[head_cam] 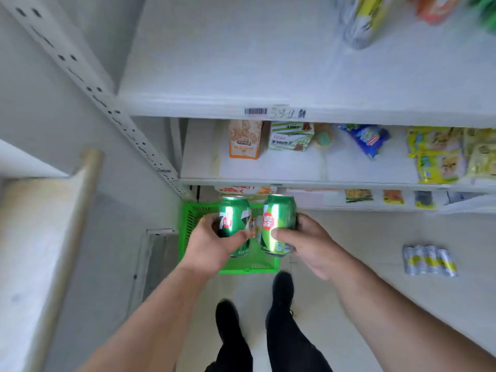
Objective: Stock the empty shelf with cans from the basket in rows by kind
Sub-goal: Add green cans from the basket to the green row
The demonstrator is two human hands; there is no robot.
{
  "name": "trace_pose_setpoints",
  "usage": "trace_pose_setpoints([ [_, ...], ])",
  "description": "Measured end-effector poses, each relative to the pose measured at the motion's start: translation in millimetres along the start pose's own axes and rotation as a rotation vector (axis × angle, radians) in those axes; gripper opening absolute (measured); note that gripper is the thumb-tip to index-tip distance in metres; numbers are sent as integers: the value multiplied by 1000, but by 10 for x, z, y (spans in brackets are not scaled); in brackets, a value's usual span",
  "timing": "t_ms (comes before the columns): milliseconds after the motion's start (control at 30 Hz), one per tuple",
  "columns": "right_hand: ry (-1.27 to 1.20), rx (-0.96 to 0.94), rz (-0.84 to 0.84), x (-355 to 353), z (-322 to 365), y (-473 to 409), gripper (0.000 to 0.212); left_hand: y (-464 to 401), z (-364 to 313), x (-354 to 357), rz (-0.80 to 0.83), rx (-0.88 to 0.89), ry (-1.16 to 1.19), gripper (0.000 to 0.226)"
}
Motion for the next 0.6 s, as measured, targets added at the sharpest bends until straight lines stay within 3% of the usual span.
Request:
trace_pose_setpoints([
  [300, -297, -230, -12, -534, 923, 1246, 46, 957, -1366, 63, 215, 235, 50, 42],
  [533, -627, -273, 26, -1262, 1171, 1574, 39, 1355, -2120, 616, 339, 344, 67, 40],
  [600, -615, -295, -3, -1542, 1199, 1599, 50, 1428, -2274, 855, 329, 345, 62, 40],
])
Point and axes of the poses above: each hand's wrist, its own y-axis away from the middle knuckle, its own x-axis out of the palm, z = x × y, the point moved 6 cm from there along -y, towards the middle knuckle, and after that the axes turned 4 degrees about -z, right-handed, at the moved point
